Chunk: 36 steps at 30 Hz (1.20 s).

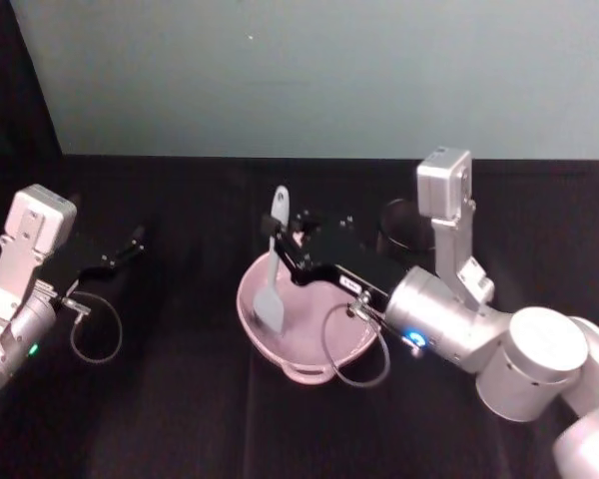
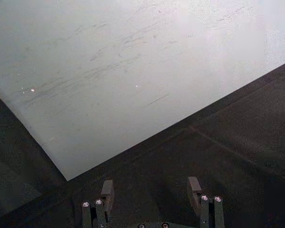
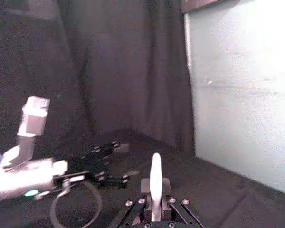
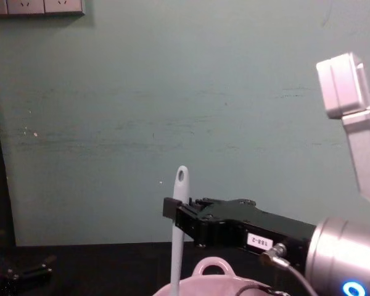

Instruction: Use the one hand to pick up the spoon and stir the clear water in the bowl.

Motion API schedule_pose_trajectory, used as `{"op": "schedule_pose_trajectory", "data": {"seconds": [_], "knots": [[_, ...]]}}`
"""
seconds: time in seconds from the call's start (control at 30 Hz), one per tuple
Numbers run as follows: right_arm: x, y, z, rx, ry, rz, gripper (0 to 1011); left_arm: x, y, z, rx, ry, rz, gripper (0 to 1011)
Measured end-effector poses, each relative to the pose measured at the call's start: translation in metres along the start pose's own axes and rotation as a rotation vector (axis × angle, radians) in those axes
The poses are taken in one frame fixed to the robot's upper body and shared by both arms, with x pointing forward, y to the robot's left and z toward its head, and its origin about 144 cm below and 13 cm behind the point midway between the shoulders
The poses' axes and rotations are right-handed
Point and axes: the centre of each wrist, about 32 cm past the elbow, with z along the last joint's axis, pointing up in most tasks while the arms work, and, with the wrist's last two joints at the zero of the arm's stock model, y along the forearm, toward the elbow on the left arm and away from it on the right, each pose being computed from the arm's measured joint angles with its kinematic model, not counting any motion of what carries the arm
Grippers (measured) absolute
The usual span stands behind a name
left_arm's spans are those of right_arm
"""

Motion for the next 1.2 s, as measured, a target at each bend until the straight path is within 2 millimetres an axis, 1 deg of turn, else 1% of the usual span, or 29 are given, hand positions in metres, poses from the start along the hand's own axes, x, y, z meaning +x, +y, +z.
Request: {"op": "schedule_pose_trajectory", "data": {"seconds": [0.1,0.2,0.37,0.5,0.7,0.8,0.87,1.0,1.2], "knots": [[0.003,0.009,-0.008,0.031,-0.017,-0.049,114,0.0,0.0,0.0,0.0,0.0,0.0,1011],[0.007,0.013,-0.012,0.046,-0.036,-0.097,114,0.0,0.0,0.0,0.0,0.0,0.0,1011],[0.014,0.014,-0.014,0.053,-0.06,-0.156,114,0.0,0.0,0.0,0.0,0.0,0.0,1011],[0.019,0.009,-0.013,0.05,-0.085,-0.189,113,0.0,0.0,0.0,0.0,0.0,0.0,1011],[0.025,-0.009,-0.007,0.035,-0.129,-0.218,114,0.0,0.0,0.0,0.0,0.0,0.0,1011],[0.025,-0.016,-0.004,0.024,-0.133,-0.22,114,0.0,0.0,0.0,0.0,0.0,0.0,1011],[0.024,-0.024,-0.001,0.007,-0.133,-0.21,113,0.0,0.0,0.0,0.0,0.0,0.0,1011],[0.019,-0.036,0.004,-0.024,-0.109,-0.177,113,0.0,0.0,0.0,0.0,0.0,0.0,1011],[0.008,-0.047,0.01,-0.055,-0.051,-0.115,113,0.0,0.0,0.0,0.0,0.0,0.0,1011]]}}
